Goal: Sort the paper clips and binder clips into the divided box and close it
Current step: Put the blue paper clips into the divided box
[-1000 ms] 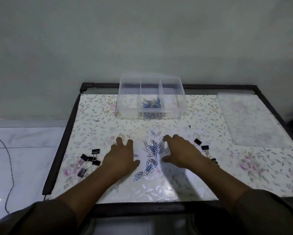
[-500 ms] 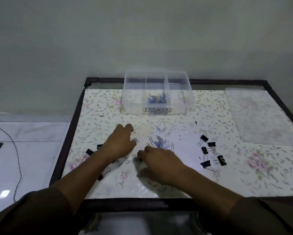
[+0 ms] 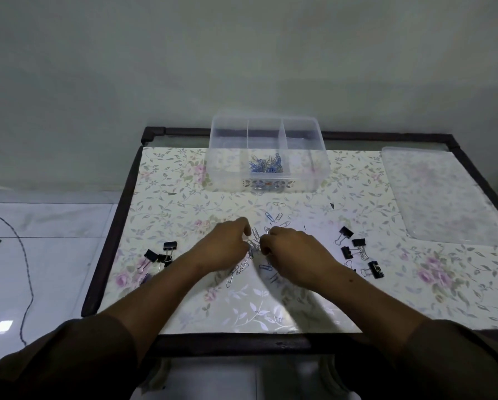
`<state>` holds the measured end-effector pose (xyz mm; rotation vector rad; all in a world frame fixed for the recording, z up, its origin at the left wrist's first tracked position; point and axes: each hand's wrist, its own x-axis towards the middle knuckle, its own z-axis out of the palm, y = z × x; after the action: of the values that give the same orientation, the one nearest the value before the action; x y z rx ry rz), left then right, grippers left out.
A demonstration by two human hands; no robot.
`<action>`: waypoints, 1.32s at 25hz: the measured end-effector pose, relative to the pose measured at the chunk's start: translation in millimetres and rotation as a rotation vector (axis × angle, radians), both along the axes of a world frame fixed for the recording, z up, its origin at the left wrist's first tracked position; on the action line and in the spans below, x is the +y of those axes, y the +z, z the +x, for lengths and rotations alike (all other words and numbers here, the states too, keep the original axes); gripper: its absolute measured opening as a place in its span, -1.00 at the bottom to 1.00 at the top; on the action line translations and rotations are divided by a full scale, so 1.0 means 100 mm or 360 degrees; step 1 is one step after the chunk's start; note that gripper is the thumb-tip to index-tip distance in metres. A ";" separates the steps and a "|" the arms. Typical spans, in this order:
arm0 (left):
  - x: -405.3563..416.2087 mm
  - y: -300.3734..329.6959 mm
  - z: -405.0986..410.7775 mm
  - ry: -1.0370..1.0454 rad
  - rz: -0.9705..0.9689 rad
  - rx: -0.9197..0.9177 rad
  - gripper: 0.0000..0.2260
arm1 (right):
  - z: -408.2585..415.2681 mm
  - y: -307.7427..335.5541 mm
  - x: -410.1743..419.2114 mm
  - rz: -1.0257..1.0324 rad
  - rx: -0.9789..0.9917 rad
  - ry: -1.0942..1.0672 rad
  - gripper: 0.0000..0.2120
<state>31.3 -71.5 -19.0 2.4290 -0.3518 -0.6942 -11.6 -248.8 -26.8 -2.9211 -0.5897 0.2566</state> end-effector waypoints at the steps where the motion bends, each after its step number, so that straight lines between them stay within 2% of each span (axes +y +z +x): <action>1: 0.03 0.04 0.05 0.0089 -0.0061 -0.0011 -0.82 | -0.02 0.00 0.03 0.0022 -0.0030 0.0033 -0.84; 5: 0.27 0.09 0.21 0.0361 -0.0074 -0.0092 -0.86 | -0.18 -0.12 0.38 0.0083 -0.0128 0.0509 -0.62; 8: 0.36 0.04 0.25 0.0281 0.0127 -0.0179 -0.86 | -0.18 -0.24 0.42 0.0002 -0.0154 0.0836 -0.66; 12: 0.29 -0.10 0.19 0.0058 0.0529 -0.0264 -0.69 | -0.04 -0.15 0.11 -0.0138 -0.0064 0.0646 -0.70; 14: 0.15 -0.16 0.09 -0.0070 0.0587 -0.0320 -0.60 | 0.04 -0.09 -0.09 -0.0141 -0.0059 0.0458 -0.77; 16: 0.01 -0.20 -0.02 -0.0213 0.0459 -0.0336 -0.59 | 0.14 -0.05 -0.29 0.0001 -0.0019 0.0205 -0.79; 19: -0.13 -0.15 -0.11 -0.0358 0.0155 -0.0202 -0.64 | 0.34 -0.09 -0.54 0.0266 -0.0049 -0.0172 -0.75; 21: -0.13 -0.05 -0.11 -0.0344 0.0092 -0.0170 -0.62 | 0.48 -0.17 -0.64 0.0259 -0.0084 -0.0316 -0.65; 22: -0.10 0.00 -0.10 -0.0334 0.0157 -0.0197 -0.59 | 0.54 -0.20 -0.66 0.0222 -0.0068 -0.0366 -0.60; 24: 0.01 0.04 -0.11 -0.0345 0.0450 -0.0168 -0.48 | 0.62 -0.25 -0.64 0.0118 -0.0049 -0.0352 -0.55; 27: 0.08 0.02 -0.22 -0.0482 0.0778 0.0034 -0.40 | 0.60 -0.19 -0.54 0.0132 0.0058 -0.0193 -0.64; 29: 0.00 -0.03 -0.26 -0.0503 0.0741 -0.0022 -0.50 | 0.52 -0.12 -0.46 0.0220 0.0211 -0.0116 -0.68; 33: -0.18 -0.12 -0.16 -0.0410 0.0411 -0.0216 -0.65 | 0.32 -0.02 -0.42 0.0172 0.0422 -0.0024 -0.68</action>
<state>15.3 -89.5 -31.4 2.7129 -0.6759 -0.7229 20.2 -290.6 -29.0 -2.7241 -0.5219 0.5803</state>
